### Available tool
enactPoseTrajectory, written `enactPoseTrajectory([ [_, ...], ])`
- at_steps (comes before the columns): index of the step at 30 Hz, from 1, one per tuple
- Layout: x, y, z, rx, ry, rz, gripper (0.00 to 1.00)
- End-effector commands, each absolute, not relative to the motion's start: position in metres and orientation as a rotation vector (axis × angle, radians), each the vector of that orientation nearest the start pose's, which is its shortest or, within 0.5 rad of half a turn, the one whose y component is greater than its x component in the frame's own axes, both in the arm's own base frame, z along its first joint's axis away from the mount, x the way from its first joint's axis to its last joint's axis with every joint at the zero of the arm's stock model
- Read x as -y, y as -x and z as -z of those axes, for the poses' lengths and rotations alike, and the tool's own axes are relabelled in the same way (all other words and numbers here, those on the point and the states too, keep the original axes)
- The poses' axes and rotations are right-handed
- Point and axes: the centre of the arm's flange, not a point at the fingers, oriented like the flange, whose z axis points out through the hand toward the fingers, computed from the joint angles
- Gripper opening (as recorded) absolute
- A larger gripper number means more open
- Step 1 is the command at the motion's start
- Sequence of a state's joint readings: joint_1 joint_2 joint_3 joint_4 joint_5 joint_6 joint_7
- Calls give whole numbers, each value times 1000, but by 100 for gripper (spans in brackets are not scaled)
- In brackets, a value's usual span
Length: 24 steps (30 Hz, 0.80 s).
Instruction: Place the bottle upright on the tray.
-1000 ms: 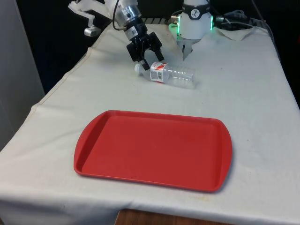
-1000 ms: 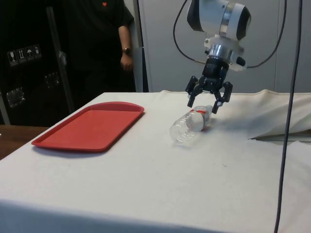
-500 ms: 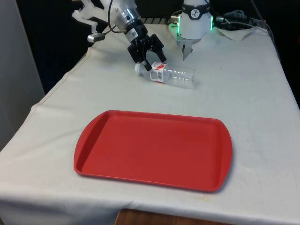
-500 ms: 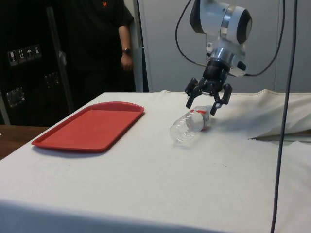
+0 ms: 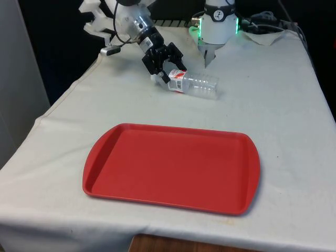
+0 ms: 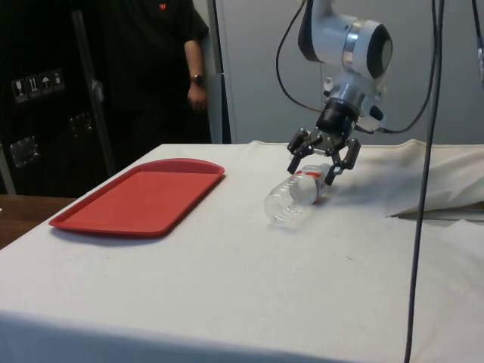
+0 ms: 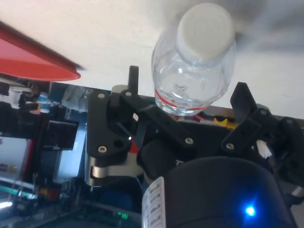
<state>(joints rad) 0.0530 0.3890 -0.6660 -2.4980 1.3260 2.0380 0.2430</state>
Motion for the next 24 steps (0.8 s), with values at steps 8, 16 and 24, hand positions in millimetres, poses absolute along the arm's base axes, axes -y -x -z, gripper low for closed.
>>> enactPoseTrajectory([
  [8, 215, -348, -129, -1941, 1290, -502, 100],
  [16, 215, -351, -126, -1938, 1285, -505, 100],
  [24, 215, -353, -119, -1936, 1282, -523, 100],
])
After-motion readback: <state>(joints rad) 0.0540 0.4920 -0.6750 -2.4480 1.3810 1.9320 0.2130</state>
